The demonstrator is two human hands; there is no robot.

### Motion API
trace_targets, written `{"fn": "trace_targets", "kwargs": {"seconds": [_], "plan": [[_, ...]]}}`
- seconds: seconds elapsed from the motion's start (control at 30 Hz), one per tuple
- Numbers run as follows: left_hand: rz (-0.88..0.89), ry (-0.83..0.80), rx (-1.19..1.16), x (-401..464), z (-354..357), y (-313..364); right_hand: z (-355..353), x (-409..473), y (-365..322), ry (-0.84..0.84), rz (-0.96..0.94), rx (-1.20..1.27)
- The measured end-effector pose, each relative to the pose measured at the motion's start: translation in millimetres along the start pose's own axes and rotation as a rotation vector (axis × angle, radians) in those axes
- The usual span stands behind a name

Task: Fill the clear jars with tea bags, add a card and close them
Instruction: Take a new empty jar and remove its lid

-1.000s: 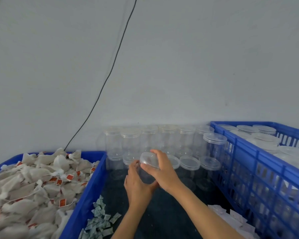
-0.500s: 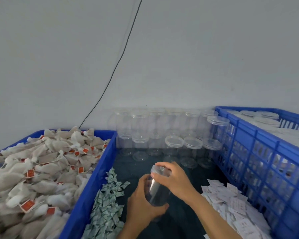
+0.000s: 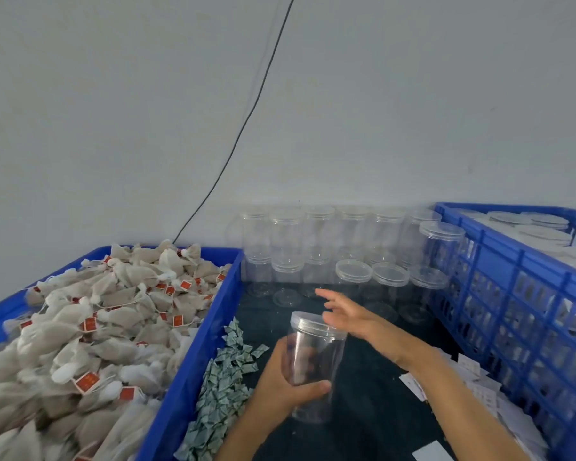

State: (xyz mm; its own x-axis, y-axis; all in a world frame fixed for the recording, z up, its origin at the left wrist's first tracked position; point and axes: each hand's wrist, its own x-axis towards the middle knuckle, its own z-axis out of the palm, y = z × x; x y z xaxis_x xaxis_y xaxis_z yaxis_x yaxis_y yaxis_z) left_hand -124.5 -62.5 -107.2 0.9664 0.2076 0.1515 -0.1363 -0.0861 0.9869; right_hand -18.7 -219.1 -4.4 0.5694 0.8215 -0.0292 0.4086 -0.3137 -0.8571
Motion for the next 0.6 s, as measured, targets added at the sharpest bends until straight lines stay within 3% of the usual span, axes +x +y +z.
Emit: {"fn": "trace_targets", "kwargs": {"seconds": [0.13,0.3,0.4,0.5,0.6], "plan": [[0.109,0.201,0.217,2,5,-6,19,7,4,0.210,0.129,-0.230],[0.079,0.207,0.178,1,-2,-15,13,-2,6,0.070,0.048,-0.101],[0.125,0.213,0.369,-2,0,-11,19,-3,-3,0.116,0.089,-0.108],[0.175,0.159,0.403,-4,7,-3,31,5,-6,0.234,0.069,-0.374],[0.086,-0.042,0.119,-5,0,6,23,4,-5,0.149,-0.043,-0.239]]}}
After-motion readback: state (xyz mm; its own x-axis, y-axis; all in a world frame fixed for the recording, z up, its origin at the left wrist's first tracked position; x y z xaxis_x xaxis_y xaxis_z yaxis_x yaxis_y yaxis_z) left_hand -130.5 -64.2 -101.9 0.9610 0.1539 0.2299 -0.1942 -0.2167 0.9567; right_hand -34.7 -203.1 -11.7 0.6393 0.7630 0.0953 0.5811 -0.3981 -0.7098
